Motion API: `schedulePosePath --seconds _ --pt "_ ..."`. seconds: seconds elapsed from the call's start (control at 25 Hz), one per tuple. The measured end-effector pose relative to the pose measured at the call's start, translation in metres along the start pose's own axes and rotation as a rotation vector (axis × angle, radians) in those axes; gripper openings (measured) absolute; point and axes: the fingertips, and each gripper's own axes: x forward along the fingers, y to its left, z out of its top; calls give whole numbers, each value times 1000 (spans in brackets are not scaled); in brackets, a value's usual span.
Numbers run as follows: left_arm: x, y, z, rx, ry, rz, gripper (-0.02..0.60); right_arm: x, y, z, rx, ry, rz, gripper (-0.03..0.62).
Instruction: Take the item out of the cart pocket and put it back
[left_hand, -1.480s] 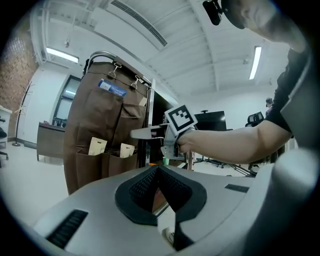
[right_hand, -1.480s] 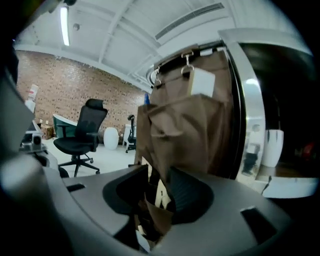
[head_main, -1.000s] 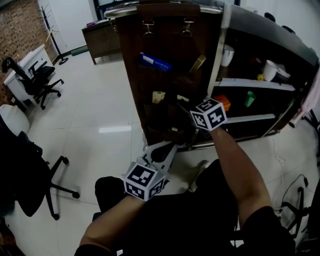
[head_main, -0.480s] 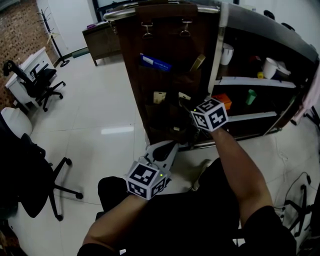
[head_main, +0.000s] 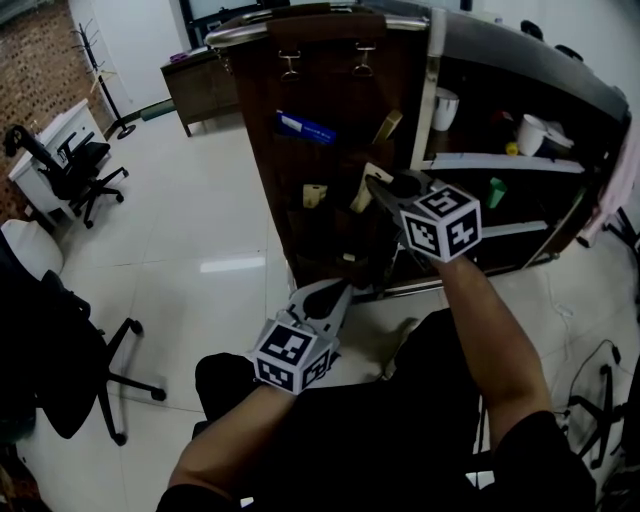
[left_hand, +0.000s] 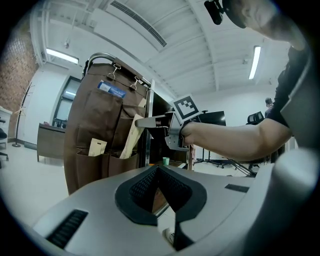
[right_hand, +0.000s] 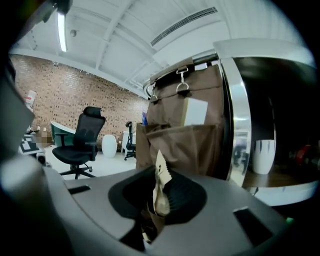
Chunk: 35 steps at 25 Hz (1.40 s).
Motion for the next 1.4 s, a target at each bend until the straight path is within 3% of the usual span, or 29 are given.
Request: schedulePosePath --seconds 0.44,0.64,0.96,1.4 --pt "-3 -3 4 8 -18 -1 0 -68 28 75 14 -151 25 63" --pt "-3 -2 5 12 -21 2 0 -109 48 91 26 -220 39 63" --pt "-10 -1 12 15 -43 23 0 -141 85 39 85 -160 59 63" --pt "-16 -4 19 53 -74 34 0 -118 114 -53 207 -40 66 63"
